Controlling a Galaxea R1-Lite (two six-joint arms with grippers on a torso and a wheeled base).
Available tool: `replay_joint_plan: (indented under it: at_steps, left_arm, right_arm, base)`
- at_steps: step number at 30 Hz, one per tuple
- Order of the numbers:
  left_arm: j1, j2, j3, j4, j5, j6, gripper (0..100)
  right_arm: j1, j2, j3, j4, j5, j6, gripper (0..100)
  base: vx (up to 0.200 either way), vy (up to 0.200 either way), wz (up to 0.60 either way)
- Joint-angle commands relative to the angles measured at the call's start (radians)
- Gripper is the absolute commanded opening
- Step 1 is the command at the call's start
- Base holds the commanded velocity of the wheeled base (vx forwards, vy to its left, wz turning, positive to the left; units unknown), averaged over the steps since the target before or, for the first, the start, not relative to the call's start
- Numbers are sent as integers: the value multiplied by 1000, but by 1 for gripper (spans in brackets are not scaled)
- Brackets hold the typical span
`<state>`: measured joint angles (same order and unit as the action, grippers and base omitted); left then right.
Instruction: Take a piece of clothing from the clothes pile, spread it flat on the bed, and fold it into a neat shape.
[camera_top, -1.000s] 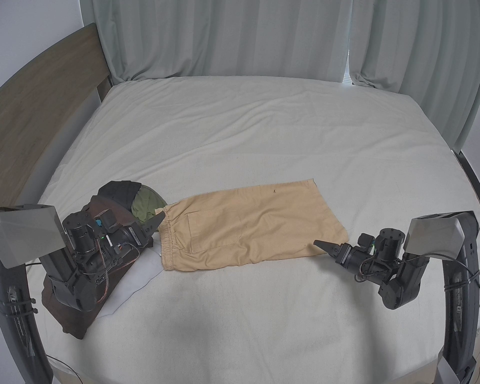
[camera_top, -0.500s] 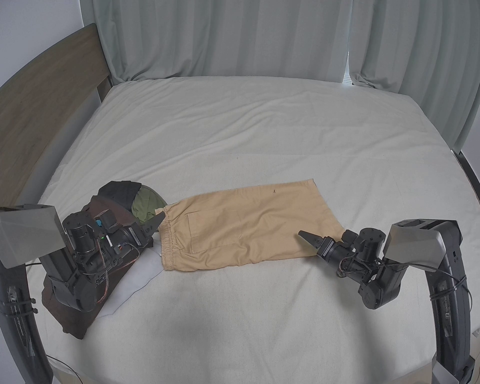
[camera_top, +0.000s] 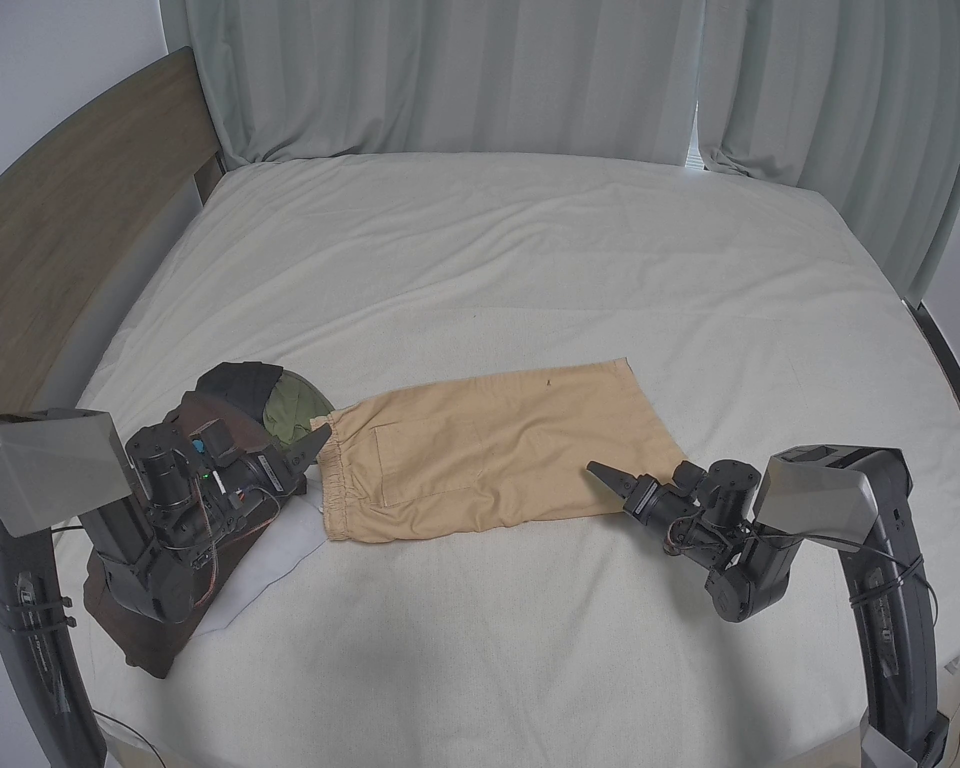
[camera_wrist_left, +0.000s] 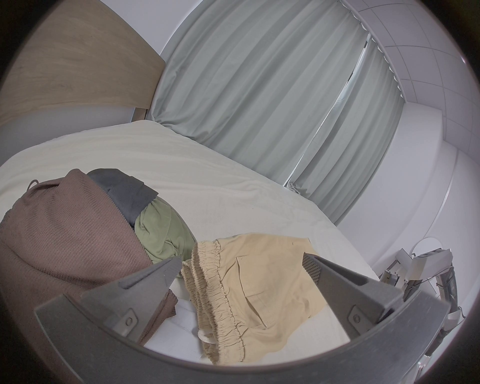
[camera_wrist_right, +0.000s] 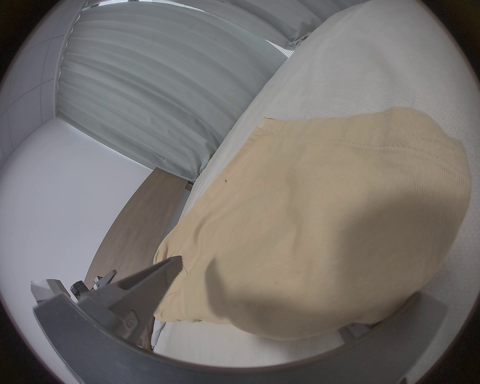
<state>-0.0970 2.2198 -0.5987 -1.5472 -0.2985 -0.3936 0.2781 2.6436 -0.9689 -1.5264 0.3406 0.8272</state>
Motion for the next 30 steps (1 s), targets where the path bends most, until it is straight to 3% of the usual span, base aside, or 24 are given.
replay_joint_plan:
  at_steps: [1,19,25,30]
  left_arm:
    - [0,3,0,-1,1,-1,100]
    - [-32,9,20,-1,-13,-56,100]
    - [-29,0,53,-2,-91,-48,100]
    - [-30,4,65,-1,-100,-48,100]
  right_arm:
    - [-2,12,-5,3,1,1,0]
    - [1,-65,101,-12,1,-3,0]
    - [1,-152,222,-12,3,-2,0]
    - [1,-200,303,-12,1,-8,0]
  base:
    - [0,0,0]
    - [0,0,0]
    - [0,0,0]
    - [0,0,0]
